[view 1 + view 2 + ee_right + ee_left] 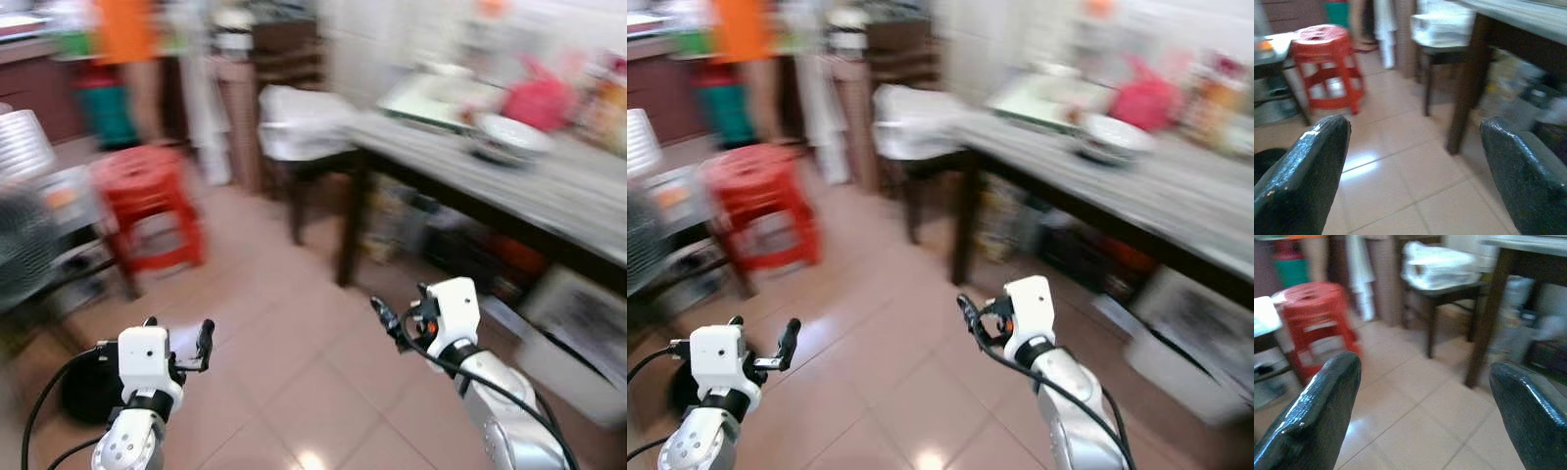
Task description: Setting the table
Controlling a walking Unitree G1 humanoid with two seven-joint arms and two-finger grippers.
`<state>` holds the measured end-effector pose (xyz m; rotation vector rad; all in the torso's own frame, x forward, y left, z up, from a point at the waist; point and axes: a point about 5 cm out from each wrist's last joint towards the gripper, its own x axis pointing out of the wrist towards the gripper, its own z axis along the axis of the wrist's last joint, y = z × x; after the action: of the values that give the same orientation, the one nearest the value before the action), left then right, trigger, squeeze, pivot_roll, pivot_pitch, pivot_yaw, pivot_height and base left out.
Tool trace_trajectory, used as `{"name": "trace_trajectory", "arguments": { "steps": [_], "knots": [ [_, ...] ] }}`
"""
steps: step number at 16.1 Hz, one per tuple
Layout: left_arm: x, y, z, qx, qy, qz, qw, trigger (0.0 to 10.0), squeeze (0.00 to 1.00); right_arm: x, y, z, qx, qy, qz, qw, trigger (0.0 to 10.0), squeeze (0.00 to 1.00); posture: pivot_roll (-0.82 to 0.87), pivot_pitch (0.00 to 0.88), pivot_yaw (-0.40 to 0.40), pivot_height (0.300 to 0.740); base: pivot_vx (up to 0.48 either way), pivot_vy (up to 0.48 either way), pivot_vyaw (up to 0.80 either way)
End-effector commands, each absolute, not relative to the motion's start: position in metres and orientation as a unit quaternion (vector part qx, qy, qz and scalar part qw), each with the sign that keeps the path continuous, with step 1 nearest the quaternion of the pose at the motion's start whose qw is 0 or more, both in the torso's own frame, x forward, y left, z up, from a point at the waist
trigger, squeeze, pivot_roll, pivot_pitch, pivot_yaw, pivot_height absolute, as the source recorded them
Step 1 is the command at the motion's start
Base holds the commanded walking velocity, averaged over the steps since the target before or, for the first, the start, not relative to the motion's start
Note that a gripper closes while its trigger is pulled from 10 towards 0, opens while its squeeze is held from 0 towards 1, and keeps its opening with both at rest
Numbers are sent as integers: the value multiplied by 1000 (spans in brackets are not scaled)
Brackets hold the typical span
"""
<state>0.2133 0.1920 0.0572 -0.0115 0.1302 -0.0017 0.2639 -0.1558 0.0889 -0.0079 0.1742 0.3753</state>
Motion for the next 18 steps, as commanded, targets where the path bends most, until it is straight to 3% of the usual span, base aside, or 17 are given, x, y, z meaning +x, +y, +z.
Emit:
{"name": "trace_trajectory", "arguments": {
  "steps": [1, 9, 13, 18],
  "knots": [
    [217, 183, 60, -13, 57, -19, 998, 10000, 0, 264, -166, 91, -13, 84, 171, 982, 10000, 0, -68, 0, 23, 740, 285, 0, -744],
    [214, 178, 56, -18, 64, -23, 997, 10000, 0, 262, -165, 93, -16, 81, 175, 981, 10000, 0, -74, 5, 21, 740, 283, 0, -748],
    [212, 180, 51, -15, 80, -13, 997, 10000, 0, 261, -165, 92, -15, 82, 174, 981, 10000, 0, -74, 10, 24, 740, 0, 0, -752],
    [215, 185, 48, 7, 96, 12, 995, 10000, 0, 259, -165, 92, -11, 81, 171, 982, 10000, 0, -75, 12, 29, 740, 0, 0, 0]
  ]
}}
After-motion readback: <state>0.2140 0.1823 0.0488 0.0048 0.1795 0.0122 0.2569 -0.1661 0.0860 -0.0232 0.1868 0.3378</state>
